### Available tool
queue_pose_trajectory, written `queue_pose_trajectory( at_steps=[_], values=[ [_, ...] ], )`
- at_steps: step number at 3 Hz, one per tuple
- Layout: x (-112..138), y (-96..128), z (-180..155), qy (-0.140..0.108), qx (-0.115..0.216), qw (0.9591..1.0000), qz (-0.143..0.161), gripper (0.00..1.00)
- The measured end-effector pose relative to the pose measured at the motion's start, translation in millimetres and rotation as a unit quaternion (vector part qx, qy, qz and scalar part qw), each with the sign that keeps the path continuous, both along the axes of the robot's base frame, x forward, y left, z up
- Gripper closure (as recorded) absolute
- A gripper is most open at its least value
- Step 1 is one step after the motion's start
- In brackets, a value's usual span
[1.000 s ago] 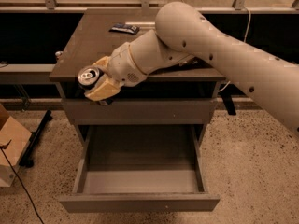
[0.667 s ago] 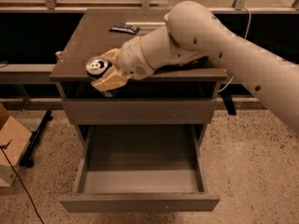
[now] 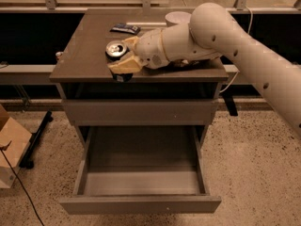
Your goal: Pick pepsi can from middle drawer and place on counter
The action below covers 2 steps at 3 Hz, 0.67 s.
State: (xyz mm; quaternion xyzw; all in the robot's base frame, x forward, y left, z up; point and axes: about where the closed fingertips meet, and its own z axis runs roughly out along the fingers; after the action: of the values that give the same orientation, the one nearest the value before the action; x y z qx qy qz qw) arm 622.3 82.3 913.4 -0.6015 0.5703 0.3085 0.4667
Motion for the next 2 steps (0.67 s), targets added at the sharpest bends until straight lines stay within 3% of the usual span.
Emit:
queue_pose_trajectory(
  at_steps=[1,2],
  values=[
    [30,-13,8,0.006,0.009,0.9996,-0.027,1.00],
    [59,-18,9,0.019,0.005,0.9988,-0.045,0.82]
  ],
)
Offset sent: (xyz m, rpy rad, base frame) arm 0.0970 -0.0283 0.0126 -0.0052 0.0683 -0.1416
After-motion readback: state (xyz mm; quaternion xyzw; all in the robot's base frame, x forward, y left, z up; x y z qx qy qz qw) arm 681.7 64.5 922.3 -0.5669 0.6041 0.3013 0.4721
